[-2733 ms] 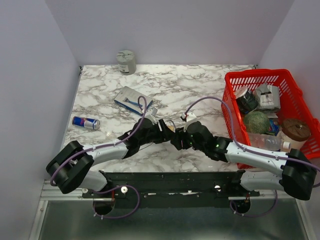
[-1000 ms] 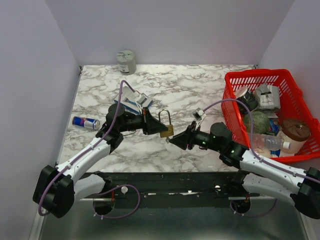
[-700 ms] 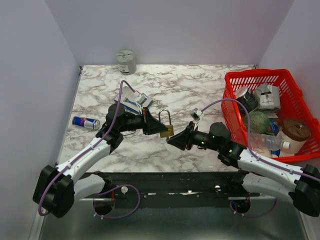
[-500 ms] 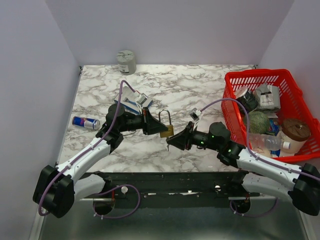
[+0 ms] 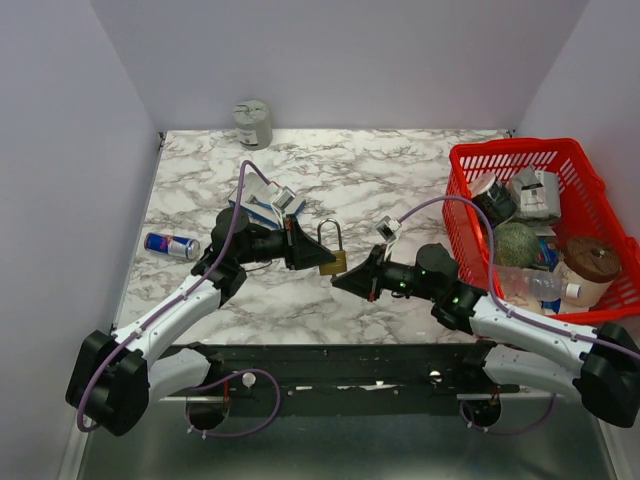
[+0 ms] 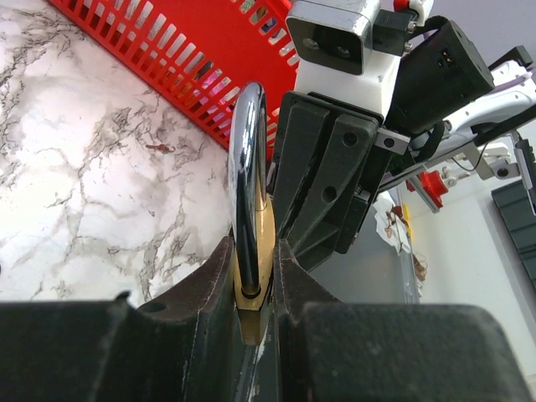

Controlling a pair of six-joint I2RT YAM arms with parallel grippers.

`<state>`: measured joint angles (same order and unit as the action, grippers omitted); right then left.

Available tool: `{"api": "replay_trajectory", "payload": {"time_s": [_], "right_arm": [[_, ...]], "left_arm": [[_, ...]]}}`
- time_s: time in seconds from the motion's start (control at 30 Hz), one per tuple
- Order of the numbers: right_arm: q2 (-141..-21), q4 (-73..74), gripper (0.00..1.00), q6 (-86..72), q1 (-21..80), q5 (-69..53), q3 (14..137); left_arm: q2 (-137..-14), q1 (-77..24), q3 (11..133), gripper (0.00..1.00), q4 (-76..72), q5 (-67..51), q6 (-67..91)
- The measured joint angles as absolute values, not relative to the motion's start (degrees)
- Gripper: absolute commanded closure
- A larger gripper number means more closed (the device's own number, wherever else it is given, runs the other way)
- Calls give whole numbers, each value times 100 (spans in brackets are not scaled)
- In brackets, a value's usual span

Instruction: Unlock with the key

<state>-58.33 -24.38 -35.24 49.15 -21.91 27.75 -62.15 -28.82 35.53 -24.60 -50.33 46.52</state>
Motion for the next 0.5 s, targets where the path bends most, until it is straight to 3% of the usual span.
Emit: {"api": "replay_trajectory", "payload": {"time_s": [0.5], "right_arm": [[-5651,-2659,99,-3911,4928,-2082,2541]], "left_arm": [[-6248,-2884,3382,100,-2882,-5325,4792]]}}
